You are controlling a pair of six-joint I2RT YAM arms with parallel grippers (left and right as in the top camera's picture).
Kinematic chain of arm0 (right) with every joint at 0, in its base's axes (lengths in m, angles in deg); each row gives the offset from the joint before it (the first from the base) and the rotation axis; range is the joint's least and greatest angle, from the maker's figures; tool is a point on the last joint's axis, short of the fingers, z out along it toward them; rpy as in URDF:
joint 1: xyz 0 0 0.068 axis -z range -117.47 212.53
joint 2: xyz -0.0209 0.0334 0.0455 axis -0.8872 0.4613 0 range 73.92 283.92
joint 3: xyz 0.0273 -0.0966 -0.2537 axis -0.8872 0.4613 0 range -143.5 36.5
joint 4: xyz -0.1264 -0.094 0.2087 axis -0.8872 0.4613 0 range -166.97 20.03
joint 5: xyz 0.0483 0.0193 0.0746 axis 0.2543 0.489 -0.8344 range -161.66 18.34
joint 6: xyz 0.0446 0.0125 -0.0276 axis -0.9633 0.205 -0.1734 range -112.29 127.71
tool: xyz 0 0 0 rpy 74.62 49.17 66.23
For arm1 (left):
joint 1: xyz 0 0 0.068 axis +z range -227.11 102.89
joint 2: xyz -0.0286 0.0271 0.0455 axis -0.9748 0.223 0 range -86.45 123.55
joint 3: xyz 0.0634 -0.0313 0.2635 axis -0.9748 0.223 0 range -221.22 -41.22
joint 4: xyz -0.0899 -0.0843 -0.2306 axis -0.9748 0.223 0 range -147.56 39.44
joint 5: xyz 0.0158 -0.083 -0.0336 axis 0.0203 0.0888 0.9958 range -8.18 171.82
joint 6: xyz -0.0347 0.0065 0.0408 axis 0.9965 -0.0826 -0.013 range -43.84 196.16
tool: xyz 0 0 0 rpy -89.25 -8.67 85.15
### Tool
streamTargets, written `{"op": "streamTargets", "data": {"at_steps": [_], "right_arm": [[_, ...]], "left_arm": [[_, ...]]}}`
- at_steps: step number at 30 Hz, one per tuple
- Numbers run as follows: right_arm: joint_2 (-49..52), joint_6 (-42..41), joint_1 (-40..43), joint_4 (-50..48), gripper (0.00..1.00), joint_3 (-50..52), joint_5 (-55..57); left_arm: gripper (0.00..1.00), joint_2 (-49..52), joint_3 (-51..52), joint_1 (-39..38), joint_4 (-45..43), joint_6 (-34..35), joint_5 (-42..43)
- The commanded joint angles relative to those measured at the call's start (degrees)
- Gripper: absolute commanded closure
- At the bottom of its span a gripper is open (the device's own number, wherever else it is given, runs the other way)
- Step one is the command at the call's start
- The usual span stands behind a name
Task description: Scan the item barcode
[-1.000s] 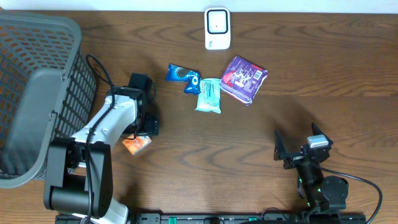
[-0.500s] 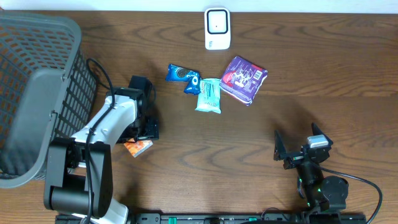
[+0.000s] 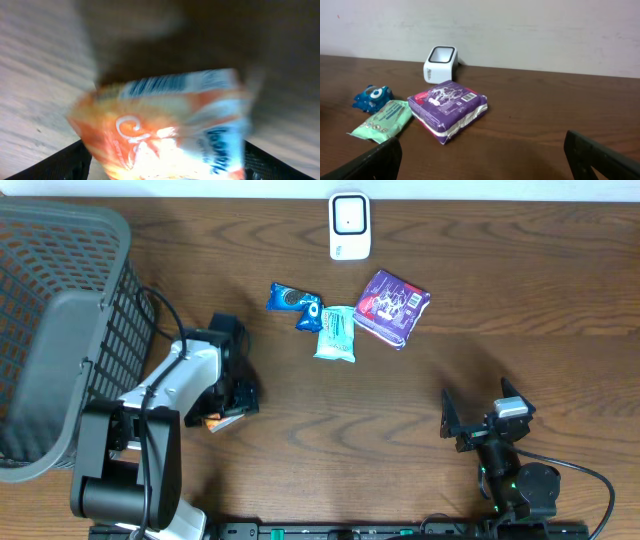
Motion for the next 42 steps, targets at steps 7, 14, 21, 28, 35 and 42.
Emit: {"op": "streamTargets", "data": {"at_steps": [7, 14, 21, 28, 35, 42], "right_arm": [[-0.2, -0.2, 0.2, 0.2, 0.01, 0.1, 0.0], [-0.2, -0.2, 0.2, 0.2, 0.01, 0.1, 0.0], [-0.2, -0.2, 0.2, 0.2, 0.01, 0.1, 0.0], [-0.2, -0.2, 0.2, 0.2, 0.01, 0.1, 0.0], [-0.3, -0.2, 0.2, 0.2, 0.01, 0.1, 0.0], [-0.2, -0.2, 0.2, 0.2, 0.01, 0.1, 0.0]], "left_arm": [[0.41, -0.3, 3.7, 0.2, -6.5, 2.8, -0.1], [0.48, -0.4, -1.7, 0.1, -7.0, 2.8, 0.0], [0.50, -0.6, -12.3, 0.1, -13.6, 2.8, 12.0], [0.49, -0.3, -12.5, -3.5, -32.4, 2.8, 20.7], [0.33, 0.1, -12.5, -8.5, -42.5, 2.8, 15.6], [0.07, -2.4, -12.5, -7.4, -42.1, 2.8, 14.9]]}}
